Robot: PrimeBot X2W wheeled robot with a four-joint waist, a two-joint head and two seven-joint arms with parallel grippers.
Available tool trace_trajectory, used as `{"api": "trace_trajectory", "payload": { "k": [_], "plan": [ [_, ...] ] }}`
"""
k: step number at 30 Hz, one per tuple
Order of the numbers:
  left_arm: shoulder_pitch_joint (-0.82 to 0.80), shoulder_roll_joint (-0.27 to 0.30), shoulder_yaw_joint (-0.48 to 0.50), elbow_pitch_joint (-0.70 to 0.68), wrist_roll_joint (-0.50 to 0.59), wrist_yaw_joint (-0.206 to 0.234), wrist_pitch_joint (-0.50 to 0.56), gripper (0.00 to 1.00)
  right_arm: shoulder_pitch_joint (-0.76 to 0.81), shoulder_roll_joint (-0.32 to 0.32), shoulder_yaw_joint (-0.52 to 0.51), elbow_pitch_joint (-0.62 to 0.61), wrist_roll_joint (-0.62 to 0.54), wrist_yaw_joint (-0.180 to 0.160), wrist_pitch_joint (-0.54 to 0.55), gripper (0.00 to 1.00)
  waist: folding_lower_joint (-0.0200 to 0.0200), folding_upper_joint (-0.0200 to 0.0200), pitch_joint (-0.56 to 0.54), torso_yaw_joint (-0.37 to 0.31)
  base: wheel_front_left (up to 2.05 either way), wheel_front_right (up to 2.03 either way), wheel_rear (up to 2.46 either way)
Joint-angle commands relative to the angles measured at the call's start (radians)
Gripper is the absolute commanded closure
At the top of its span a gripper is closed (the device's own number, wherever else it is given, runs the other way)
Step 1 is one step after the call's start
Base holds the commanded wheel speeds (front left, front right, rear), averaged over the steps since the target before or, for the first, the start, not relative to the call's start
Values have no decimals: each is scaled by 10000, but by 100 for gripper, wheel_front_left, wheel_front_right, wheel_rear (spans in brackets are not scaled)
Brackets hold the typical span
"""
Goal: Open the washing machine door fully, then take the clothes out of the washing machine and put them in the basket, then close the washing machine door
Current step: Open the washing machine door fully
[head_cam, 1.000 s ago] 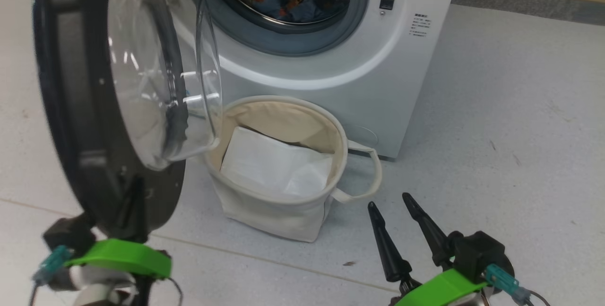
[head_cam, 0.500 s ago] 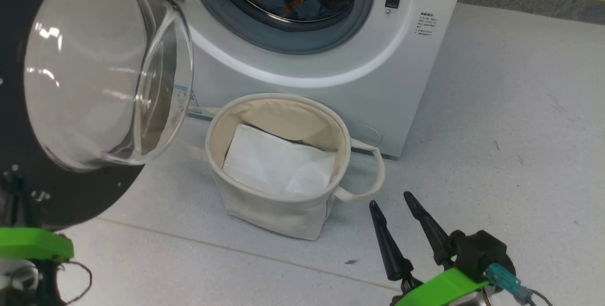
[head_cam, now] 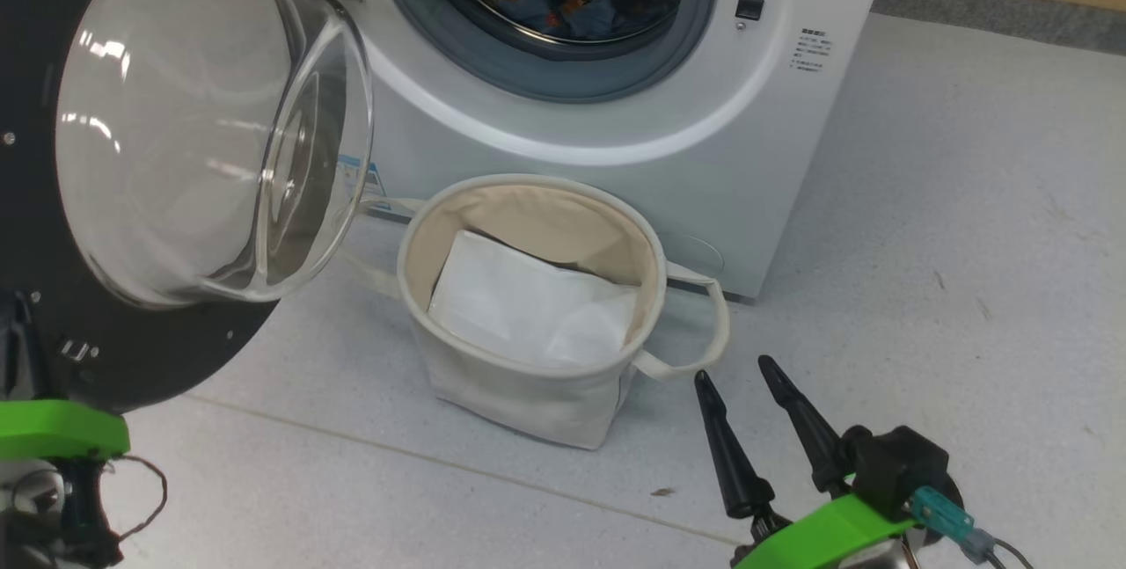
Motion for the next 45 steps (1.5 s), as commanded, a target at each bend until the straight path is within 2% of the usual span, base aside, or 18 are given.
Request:
{"api": "trace_trajectory", "payload": {
  "k": [1, 6, 7, 8, 9, 14, 21, 29, 37, 45],
  "plan": [
    [-251, 364, 396, -483, 86, -33, -117, 100, -357, 99, 173, -300, 72, 75, -140, 0, 0, 0, -23, 47, 0, 0, 0],
    [454, -195, 234, -1358, 134, -81, -117, 100, -328, 99, 116, -250, 90, 75, -138, 0, 0, 0, -73, 214, 0, 0, 0],
    [581, -294, 146, -1571, 102, -84, -117, 97, -323, 99, 111, -239, 100, 75, -139, 0, 0, 0, -87, 244, 0, 0, 0],
    [725, -368, -7, -1782, 79, -86, -117, 4, -319, 99, 112, -226, 111, 75, -144, 0, 0, 0, -103, 270, 0, 0, 0],
    [872, -426, -183, -1954, 45, -87, -117, 0, -314, 99, 117, -206, 122, 75, -149, 0, 0, 0, -134, 291, 0, 0, 0],
    [1501, -527, -886, -2565, -345, -89, -118, 0, -273, 99, 123, -134, 197, 75, -199, 0, 0, 0, -258, 270, 0, 0, 0],
    [2072, -279, -1748, -3296, -1135, -91, -118, 0, -247, 99, 47, -159, 244, 75, -262, 0, 0, 0, -347, -96, 0, 0, 0],
    [2555, 425, -3306, -4062, -2071, -91, -33, 0, -247, 99, -385, -390, 167, 75, -275, 0, 0, 0, -276, -849, 0, 0, 0],
    [2738, 756, -3880, -4249, -2373, -91, -77, 0, -156, 99, -975, -793, 87, 75, -195, 0, 0, 0, -138, -1718, 0, 0, 0],
    [2892, 791, -4112, -4415, -2468, -91, -102, 0, 28, 99, -1780, -1302, -21, 75, -49, 0, 0, 0, -115, -2054, 0, 0, 0]
  ]
}}
